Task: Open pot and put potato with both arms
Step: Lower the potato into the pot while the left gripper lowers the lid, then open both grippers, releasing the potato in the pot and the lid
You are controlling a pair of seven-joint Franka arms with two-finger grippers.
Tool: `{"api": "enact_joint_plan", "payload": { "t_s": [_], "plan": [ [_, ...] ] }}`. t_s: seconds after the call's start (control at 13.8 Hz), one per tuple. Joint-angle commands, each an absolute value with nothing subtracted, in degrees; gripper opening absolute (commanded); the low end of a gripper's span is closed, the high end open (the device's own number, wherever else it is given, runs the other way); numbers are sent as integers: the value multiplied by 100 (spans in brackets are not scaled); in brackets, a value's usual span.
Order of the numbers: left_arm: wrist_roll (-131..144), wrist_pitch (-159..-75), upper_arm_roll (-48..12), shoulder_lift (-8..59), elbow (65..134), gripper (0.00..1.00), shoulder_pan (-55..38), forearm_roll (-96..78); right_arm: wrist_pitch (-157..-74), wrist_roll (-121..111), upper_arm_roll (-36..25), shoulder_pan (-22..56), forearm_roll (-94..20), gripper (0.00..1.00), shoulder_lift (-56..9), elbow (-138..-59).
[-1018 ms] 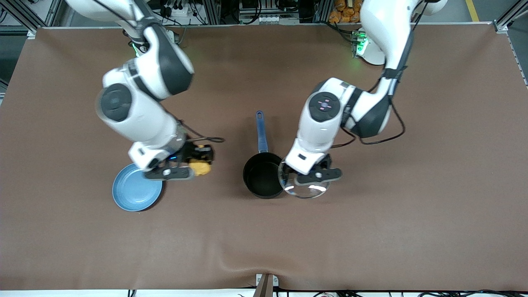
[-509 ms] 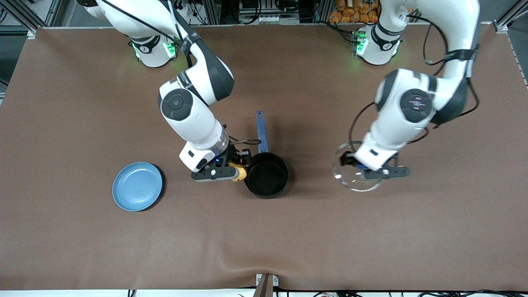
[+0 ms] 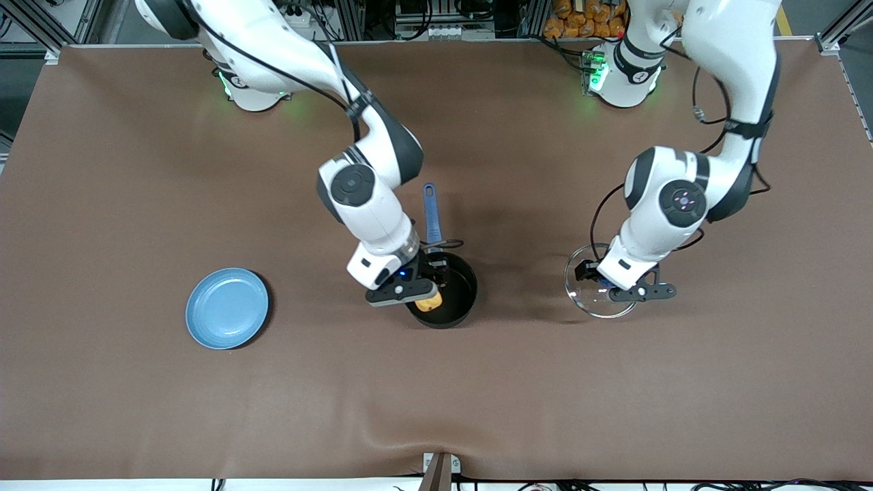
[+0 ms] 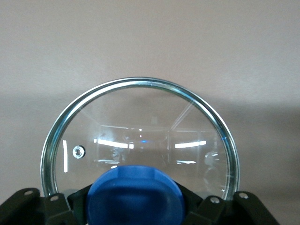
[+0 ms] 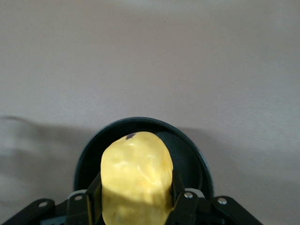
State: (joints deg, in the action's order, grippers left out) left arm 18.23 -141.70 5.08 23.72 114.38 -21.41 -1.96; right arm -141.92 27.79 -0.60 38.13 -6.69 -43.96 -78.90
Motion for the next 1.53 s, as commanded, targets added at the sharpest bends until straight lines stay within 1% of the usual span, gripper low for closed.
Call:
{"api": "enact_joint_plan", "payload": {
  "t_s": [0.0,0.29,0.44,0.51,0.58,0.73,0.8,0.95,1.09,1.16,1.24,1.38,1.45],
  "plan": [
    [1609,-14781,492,2539,11697,0,-2004,-229,-14168,2900,-141,3972,-484,37,-4921,-7322],
    [1257,-15055,492,2619,11927,0,-1837,-220,-14229,2909,-141,4060,-439,37,-5141,-7286],
    [1248,-15152,483,2698,11927,5,-1819,-220,-14387,2918,-141,4139,-439,37,-5264,-7295],
    [1248,-15178,492,2742,11927,16,-1819,-220,-14422,2927,-149,4183,-431,37,-5326,-7295],
    [1239,-15205,492,2760,11927,33,-1837,-220,-14492,2927,-149,4227,-405,37,-5370,-7295],
    [1230,-15231,483,2795,11918,86,-1846,-220,-14528,2953,-184,4280,-396,37,-5440,-7295],
    [1230,-15240,492,2795,11918,88,-1863,-220,-14528,2953,-245,4315,-396,37,-5467,-7304],
    [1230,-15231,492,2769,11918,100,-1863,-220,-14537,2953,-316,4385,-396,37,-5484,-7312],
    [1239,-15214,501,2594,11909,100,-1863,-220,-14546,2962,-334,4403,-396,38,-5511,-7321],
    [1257,-15188,501,2445,11909,100,-1846,-220,-14546,2962,-334,4395,-396,40,-5511,-7321],
    [1266,-15135,501,2261,11900,100,-1828,-220,-14546,2962,-334,4386,-396,44,-5511,-7321],
    [1266,-14707,518,1831,11839,100,-1819,-220,-14537,2953,-325,4333,-404,54,-5502,-7321],
    [1274,-14460,519,1602,11830,100,-1819,-220,-14528,2944,-325,4316,-404,62,-5493,-7321]
  ]
}}
